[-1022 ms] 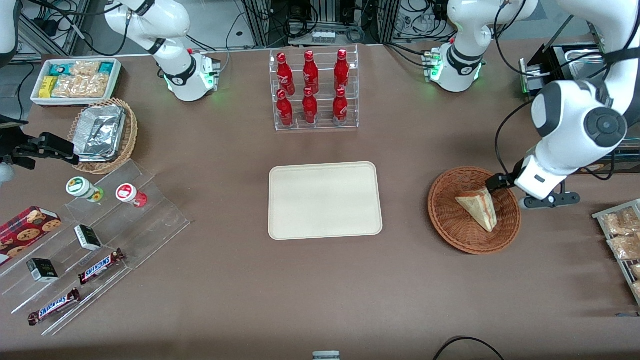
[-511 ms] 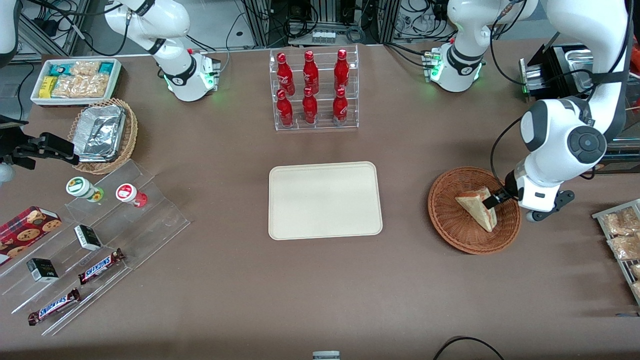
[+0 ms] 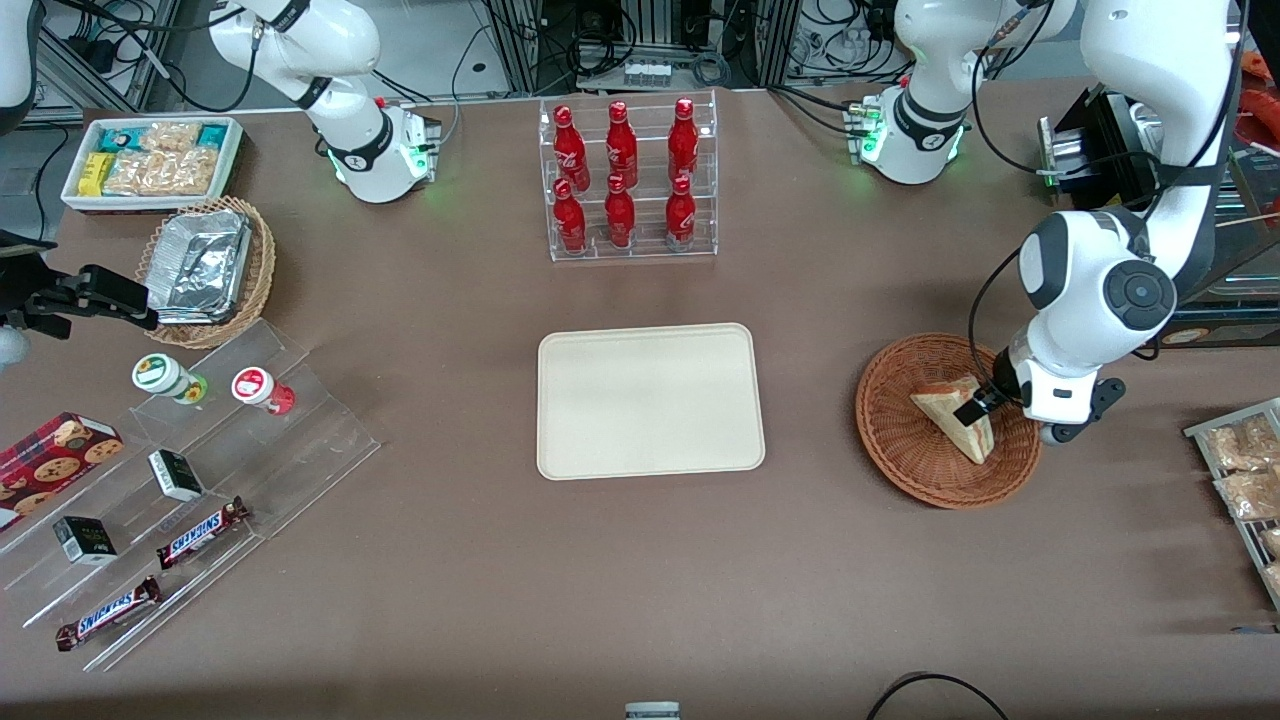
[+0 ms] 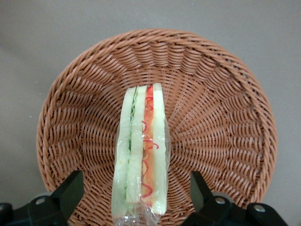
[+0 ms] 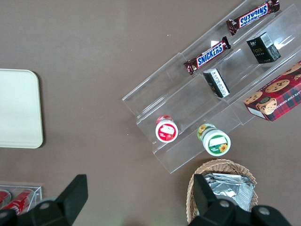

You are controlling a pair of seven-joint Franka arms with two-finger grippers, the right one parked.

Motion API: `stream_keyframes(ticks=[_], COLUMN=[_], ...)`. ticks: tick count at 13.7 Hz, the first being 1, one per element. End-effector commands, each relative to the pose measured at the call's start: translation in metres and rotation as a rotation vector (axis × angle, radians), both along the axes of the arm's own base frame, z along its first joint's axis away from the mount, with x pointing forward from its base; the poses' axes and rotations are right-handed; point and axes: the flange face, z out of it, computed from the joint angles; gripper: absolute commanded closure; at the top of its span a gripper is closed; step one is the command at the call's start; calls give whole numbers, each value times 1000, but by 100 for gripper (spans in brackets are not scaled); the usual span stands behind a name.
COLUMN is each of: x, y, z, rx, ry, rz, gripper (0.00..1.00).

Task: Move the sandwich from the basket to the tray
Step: 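Lower the left gripper and close it on the sandwich's edge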

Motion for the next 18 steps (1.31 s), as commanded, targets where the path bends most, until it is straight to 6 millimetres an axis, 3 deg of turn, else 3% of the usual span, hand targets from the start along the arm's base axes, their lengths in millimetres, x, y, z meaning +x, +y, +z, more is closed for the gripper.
stream_keyframes(ticks=[1,10,11,13,14,15,18], x=[-1,-5,-6,-10,-11,-11,-10], y=[-9,-17,-17,-16,-16,-16,-15], z=[-3,-32,-36,-40,-39,-36,-24], rx=[3,0,-1,0,1,2,4], ry=[-7,13,17,28,28,28,28], rz=[14,3,4,6,3,0,-9], gripper=[0,2,13,69,89,100,100])
